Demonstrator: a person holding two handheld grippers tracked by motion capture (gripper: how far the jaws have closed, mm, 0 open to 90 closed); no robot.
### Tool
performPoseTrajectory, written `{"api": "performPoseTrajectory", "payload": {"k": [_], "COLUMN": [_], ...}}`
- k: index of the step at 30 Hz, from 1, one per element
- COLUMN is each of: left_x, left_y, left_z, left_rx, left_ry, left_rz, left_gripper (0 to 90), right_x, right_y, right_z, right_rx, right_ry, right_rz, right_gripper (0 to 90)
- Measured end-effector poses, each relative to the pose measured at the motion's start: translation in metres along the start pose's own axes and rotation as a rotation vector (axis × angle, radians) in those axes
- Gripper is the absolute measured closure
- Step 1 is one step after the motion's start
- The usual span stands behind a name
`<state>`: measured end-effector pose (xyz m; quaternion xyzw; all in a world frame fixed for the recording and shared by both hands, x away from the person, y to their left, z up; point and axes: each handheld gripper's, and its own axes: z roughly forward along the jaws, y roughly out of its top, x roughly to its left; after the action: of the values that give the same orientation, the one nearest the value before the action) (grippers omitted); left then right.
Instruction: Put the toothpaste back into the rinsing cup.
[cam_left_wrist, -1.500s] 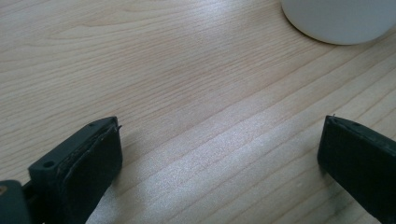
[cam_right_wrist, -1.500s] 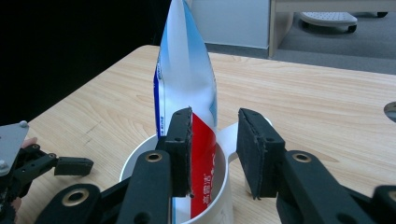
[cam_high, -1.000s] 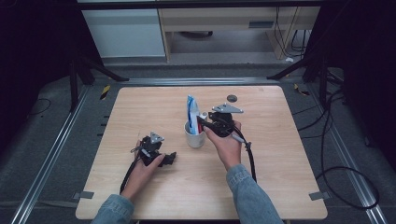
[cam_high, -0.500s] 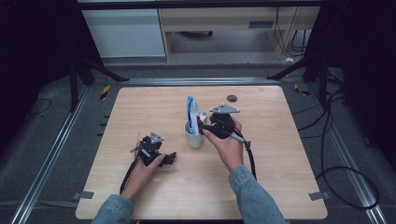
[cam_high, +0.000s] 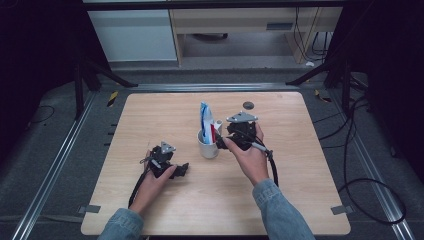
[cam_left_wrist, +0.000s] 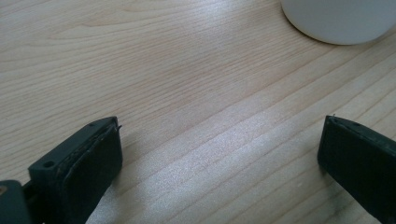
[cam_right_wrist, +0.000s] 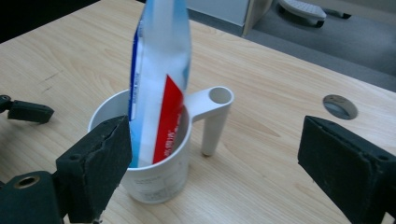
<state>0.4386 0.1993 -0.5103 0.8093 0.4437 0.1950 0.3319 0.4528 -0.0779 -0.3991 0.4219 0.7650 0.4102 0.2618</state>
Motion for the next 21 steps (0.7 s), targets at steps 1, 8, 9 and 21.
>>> {"api": "performPoseTrajectory", "payload": {"k": [1, 8, 9, 21], "left_x": [0.000, 0.000, 0.000, 0.000], "left_y": [0.000, 0.000, 0.000, 0.000], "left_z": [0.000, 0.000, 0.000, 0.000], "left_rx": [0.000, 0.000, 0.000, 0.000], "left_ry": [0.000, 0.000, 0.000, 0.000], "left_rz": [0.000, 0.000, 0.000, 0.000], "left_gripper": [0.0, 0.0, 0.0, 0.0], "right_x": [-0.002, -0.021, -0.025, -0.057], "right_y": [0.000, -0.008, -0.010, -0.033], "right_z": [-0.002, -0.016, -0.020, -0.051], "right_rx": [-0.004, -0.009, -0.010, 0.002], "right_ry": [-0.004, -0.051, -0.059, -0.136], "right_rz": [-0.002, -0.002, -0.005, -0.029], "right_gripper": [10.0, 9.5, 9.5, 10.0]}}
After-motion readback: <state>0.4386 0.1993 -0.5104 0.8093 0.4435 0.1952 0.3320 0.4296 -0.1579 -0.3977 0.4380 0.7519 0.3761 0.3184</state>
